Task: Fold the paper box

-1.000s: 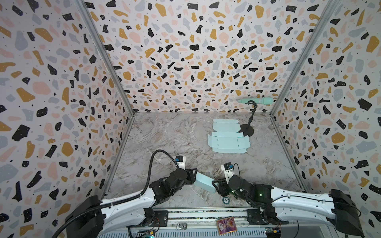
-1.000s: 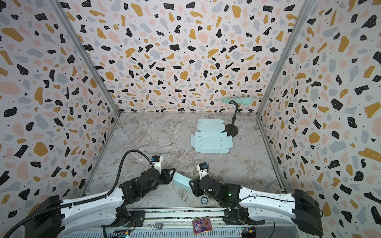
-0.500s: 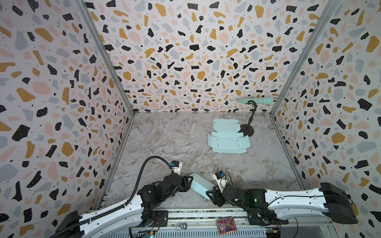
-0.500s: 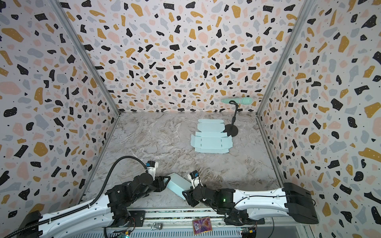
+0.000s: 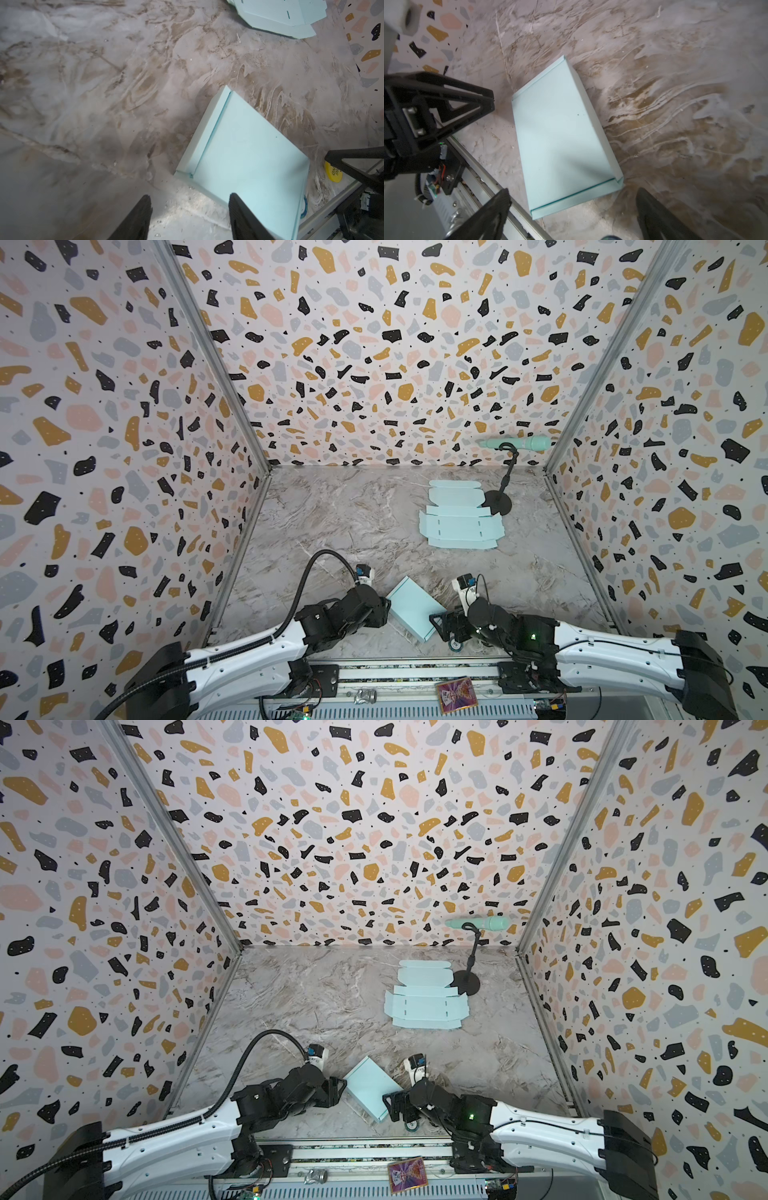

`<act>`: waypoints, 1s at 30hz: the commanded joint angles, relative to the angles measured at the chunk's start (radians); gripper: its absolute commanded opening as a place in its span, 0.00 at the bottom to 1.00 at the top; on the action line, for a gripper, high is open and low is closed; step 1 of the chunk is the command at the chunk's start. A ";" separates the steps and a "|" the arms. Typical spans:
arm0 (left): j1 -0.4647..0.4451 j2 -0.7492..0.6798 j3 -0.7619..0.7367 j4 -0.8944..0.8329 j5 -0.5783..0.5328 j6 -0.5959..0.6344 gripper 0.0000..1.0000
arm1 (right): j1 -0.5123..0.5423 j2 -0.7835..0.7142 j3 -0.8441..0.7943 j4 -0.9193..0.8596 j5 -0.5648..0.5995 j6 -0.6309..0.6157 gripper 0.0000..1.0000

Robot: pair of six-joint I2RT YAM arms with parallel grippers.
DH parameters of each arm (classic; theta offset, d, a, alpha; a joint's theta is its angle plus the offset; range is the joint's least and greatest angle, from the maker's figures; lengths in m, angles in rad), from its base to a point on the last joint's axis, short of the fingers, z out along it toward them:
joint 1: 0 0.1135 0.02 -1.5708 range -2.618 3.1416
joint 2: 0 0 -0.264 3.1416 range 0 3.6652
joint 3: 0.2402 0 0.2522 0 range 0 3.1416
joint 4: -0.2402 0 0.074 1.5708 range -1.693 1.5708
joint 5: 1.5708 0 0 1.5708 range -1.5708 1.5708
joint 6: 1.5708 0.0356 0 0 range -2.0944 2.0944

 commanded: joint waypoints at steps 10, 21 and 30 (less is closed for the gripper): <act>0.112 0.331 0.181 0.165 0.165 0.272 0.71 | -0.122 -0.012 -0.098 0.124 -0.298 0.103 0.99; 0.116 0.331 0.083 0.266 0.217 0.219 0.55 | -0.216 0.303 -0.019 0.349 -0.416 -0.024 0.83; 0.208 0.268 0.041 0.296 0.198 0.202 0.46 | -0.357 0.577 0.166 0.415 -0.528 -0.240 0.78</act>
